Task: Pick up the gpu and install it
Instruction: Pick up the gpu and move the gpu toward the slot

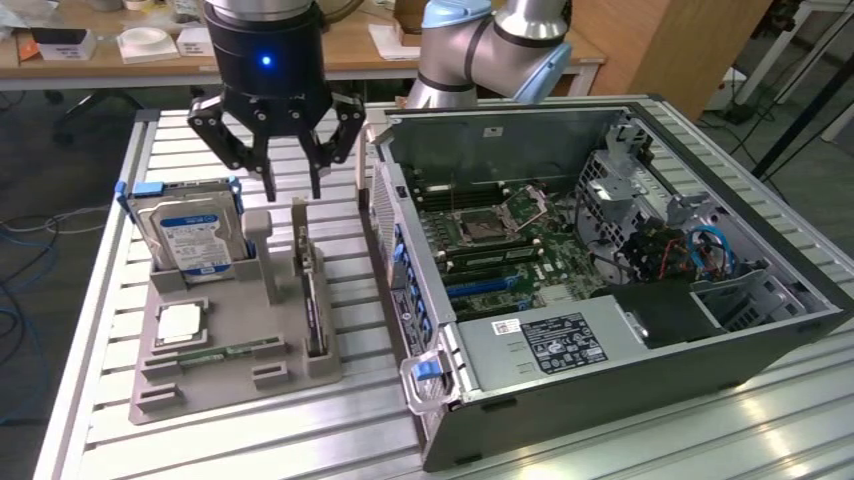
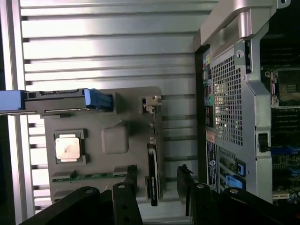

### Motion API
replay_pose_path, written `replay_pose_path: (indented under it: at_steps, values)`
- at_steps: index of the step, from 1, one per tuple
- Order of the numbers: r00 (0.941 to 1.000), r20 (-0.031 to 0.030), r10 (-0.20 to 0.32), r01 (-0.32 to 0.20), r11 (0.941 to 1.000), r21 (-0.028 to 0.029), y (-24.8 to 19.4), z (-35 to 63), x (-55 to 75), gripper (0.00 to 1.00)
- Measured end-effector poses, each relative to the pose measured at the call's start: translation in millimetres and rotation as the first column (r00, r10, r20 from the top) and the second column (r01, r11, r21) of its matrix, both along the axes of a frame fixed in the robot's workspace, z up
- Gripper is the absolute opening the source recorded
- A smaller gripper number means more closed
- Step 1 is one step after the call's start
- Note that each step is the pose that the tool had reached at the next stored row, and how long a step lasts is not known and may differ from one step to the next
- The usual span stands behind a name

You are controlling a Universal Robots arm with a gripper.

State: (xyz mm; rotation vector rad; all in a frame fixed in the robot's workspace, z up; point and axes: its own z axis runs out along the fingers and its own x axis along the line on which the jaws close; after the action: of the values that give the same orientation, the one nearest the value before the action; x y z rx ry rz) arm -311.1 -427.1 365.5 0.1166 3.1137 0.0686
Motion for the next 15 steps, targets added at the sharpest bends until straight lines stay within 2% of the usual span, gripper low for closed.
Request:
replay_pose_path:
  at_steps: [15]
  values:
    - [1.0,0.0,0.0,0.0,1.0,-0.0004,-0.7,-20.9,0.0,0.47]
